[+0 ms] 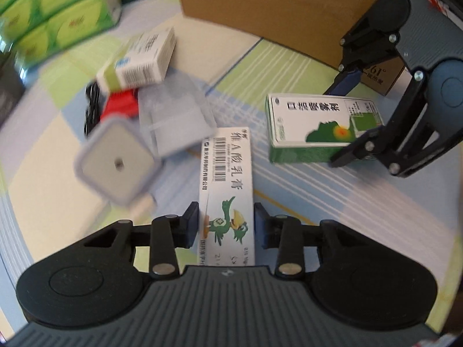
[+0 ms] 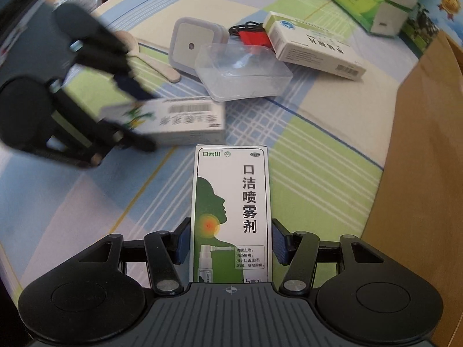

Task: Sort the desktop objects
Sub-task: 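Grasp the white vitamin A box with the left tool while the right tool holds the spray box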

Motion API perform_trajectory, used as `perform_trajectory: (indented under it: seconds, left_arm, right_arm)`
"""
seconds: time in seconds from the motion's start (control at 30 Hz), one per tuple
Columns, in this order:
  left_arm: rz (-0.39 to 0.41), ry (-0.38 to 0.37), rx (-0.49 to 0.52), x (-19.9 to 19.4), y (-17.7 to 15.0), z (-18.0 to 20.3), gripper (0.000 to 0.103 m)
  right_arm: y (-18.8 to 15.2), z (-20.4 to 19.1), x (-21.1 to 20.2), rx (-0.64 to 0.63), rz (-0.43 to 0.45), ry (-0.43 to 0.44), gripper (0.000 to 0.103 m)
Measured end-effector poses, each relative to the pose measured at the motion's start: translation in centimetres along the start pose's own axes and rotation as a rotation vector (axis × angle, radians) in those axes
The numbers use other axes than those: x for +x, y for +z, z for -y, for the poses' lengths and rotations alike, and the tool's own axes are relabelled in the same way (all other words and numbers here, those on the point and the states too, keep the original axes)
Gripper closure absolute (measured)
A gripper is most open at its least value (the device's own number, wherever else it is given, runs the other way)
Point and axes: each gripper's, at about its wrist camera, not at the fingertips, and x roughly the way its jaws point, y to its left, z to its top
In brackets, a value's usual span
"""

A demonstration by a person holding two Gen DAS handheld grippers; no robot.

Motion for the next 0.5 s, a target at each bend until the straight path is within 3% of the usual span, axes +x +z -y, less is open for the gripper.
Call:
perform_trajectory:
  seconds: [0.23, 0.5]
  left_arm:
    - [-0.044, 0.005, -0.211, -1.6, -2.8, 2.6, 0.07]
    - [0.003, 0.096, -0.288, -1.7, -2.9, 3.9, 0.065]
  right_arm:
    - [-0.9, -1.0, -0.6, 0.052, -0.001, 0.004, 0.05]
    - [-0.4, -1.1, -0.4, 0.069, 0.018, -0.002, 0.05]
